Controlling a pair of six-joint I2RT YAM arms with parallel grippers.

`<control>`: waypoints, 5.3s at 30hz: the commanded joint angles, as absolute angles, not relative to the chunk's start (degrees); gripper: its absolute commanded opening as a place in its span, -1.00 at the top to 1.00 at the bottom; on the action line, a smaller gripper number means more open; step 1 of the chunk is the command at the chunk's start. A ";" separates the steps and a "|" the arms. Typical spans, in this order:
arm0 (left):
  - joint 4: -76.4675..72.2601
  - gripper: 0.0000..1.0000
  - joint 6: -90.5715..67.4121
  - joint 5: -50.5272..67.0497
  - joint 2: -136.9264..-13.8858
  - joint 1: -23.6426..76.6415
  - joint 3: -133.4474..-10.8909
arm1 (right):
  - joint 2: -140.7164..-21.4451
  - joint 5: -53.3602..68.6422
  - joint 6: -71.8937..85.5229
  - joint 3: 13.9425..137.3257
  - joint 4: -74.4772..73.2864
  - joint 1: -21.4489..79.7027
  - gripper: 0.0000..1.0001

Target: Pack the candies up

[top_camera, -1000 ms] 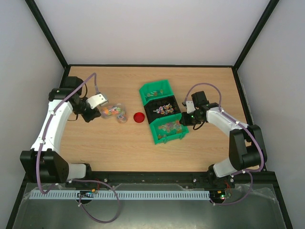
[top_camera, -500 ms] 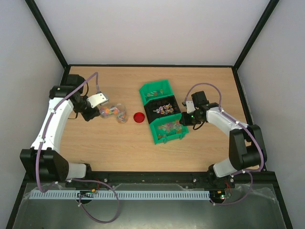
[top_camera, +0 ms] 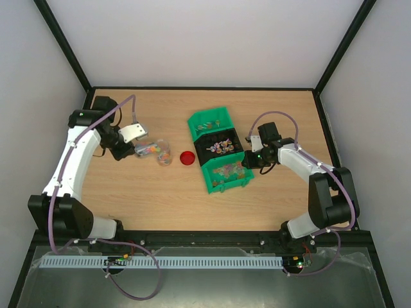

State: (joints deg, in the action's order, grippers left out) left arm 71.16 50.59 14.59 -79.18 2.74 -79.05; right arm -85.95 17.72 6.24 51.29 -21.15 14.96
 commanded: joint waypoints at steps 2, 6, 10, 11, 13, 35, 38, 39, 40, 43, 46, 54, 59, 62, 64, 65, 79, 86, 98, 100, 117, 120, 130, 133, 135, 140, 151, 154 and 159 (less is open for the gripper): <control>73.65 0.96 50.91 13.48 -79.88 3.51 -81.46 | -86.14 18.64 7.45 52.64 -22.04 14.59 0.97; 73.89 0.96 50.92 13.05 -80.07 3.60 -81.69 | -86.05 18.65 7.47 52.62 -22.14 14.56 0.97; 74.09 0.96 50.84 12.81 -79.96 3.60 -82.15 | -85.89 18.72 7.64 52.78 -22.21 14.54 0.97; 74.15 0.96 50.89 12.83 -79.80 3.60 -82.16 | -85.87 18.72 7.70 52.76 -22.22 14.54 0.97; 74.16 0.96 50.89 12.74 -79.48 3.60 -82.09 | -85.87 18.77 7.86 52.83 -22.12 14.56 0.97; 63.26 0.96 48.15 19.52 -68.88 18.25 -80.56 | -82.86 19.45 11.43 49.91 -19.32 14.59 0.97; 62.67 0.96 43.62 17.04 -70.93 25.94 -79.96 | -82.26 18.91 13.14 49.19 -18.78 14.57 0.97; 63.30 0.96 42.20 16.60 -72.07 28.16 -80.21 | -81.96 18.60 13.77 48.91 -18.64 14.59 0.97; 64.08 0.96 40.73 16.38 -73.47 30.15 -80.60 | -81.49 18.27 14.12 48.64 -18.52 14.55 0.97; 64.97 0.96 34.18 15.27 -77.50 35.69 -81.12 | -80.38 18.28 15.20 47.62 -18.01 14.56 0.97; 65.46 0.96 29.36 13.60 -81.85 41.00 -81.82 | -79.82 19.03 16.13 46.70 -17.52 14.67 0.97; 66.62 0.96 24.97 6.81 -91.17 46.60 -85.71 | -78.56 15.74 20.50 45.34 -16.17 15.01 0.97; 67.07 0.96 22.07 6.57 -96.72 47.36 -88.66 | -77.33 14.86 21.01 44.33 -15.52 16.16 0.97; 67.10 0.96 21.77 5.24 -99.10 48.32 -89.27 | -76.75 14.49 21.08 43.91 -15.10 16.65 0.97; 67.24 0.96 21.36 5.16 -100.74 48.79 -89.80 | -76.47 14.04 21.30 43.79 -14.88 16.86 0.97; 67.30 0.96 21.16 5.12 -101.59 49.17 -90.22 | -76.39 13.80 21.39 43.77 -14.86 16.96 0.97; 70.44 0.96 18.47 1.95 -113.80 51.27 -98.90 | -76.90 9.08 23.22 45.18 -15.73 18.37 0.97; 69.15 0.96 17.67 0.57 -117.31 51.90 -99.59 | -76.99 10.76 22.59 45.09 -15.14 18.37 0.98; 55.46 0.96 13.69 5.41 -116.41 51.29 -92.66 | -77.52 13.15 21.50 45.09 -14.63 18.37 0.97; 53.23 0.96 13.09 6.13 -115.66 50.89 -90.75 | -77.37 13.33 21.30 45.09 -14.68 18.42 0.97; 50.84 0.96 14.08 7.31 -113.72 48.23 -86.81 | -77.62 13.24 20.65 44.83 -14.77 18.37 0.98; 50.65 0.96 14.41 6.12 -114.95 49.65 -87.87 | -77.61 13.80 20.58 44.75 -14.72 18.39 0.97; 37.08 0.96 14.34 10.76 -115.54 51.74 -83.12 | -78.32 17.27 19.87 44.47 -13.37 18.39 0.97; 28.96 0.96 14.87 13.33 -112.37 51.37 -77.60 | -78.48 16.70 19.67 44.63 -13.72 18.37 0.97; 24.25 0.96 14.46 14.96 -110.36 50.66 -74.36 | -78.48 15.75 19.15 44.74 -14.19 18.37 0.97; 16.38 0.96 14.46 18.52 -105.50 47.31 -68.29 | -78.20 13.59 18.72 44.36 -15.11 17.20 0.97; 13.14 0.96 20.35 21.85 -97.84 43.24 -61.90 | -77.83 12.57 17.05 44.60 -15.64 14.84 0.97; 11.17 0.96 21.03 23.39 -95.37 42.05 -58.77 | -77.68 12.82 16.50 44.57 -15.73 14.62 0.97; 5.21 0.96 21.55 27.47 -91.73 40.42 -53.65 | -77.59 13.27 15.29 44.43 -15.47 14.68 0.97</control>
